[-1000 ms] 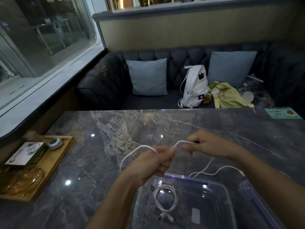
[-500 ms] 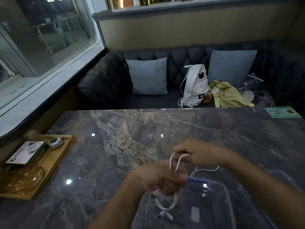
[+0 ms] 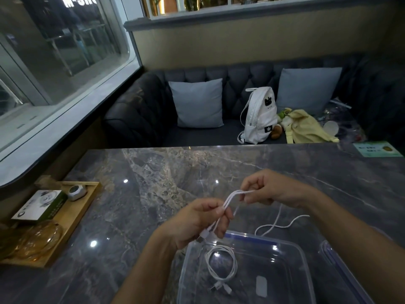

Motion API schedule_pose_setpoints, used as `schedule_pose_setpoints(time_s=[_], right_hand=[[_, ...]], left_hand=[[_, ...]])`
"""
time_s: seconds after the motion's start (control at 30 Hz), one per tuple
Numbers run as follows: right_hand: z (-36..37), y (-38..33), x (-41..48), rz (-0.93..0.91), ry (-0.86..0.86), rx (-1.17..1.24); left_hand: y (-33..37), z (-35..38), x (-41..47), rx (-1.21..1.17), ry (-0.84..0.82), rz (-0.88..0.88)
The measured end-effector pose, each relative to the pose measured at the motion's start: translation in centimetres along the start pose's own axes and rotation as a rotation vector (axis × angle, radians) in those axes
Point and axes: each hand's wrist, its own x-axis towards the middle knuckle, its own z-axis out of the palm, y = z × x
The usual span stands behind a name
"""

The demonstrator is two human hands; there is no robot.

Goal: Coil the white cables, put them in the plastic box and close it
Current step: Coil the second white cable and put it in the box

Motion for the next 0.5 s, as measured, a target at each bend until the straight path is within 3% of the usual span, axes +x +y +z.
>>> schedule_pose_setpoints(time_s=[0.1,0.33,0.4,0.5], right_hand=[[-0.1,0.1,0.0,-0.047,0.06,0.022],[-1.9,1.3,-0.2,-0.03,0.448,0.203],[-1.6,1.3,-0.2,0.019,0.498,0.073],[-1.0,0.8,0.1,0.11,0.503,-0.521]], left_hand=[[-0.4,-0.7,-0.5,-0.102,0.007,-0.018],[-1.6,-1.1,-0.9,-0.299,0.001,0.048],[-1.8,-1.0,-0.6,-0.323,0.036,0.03],[-1.6,-1.2,0.1,-0.407,0.096,-0.009]])
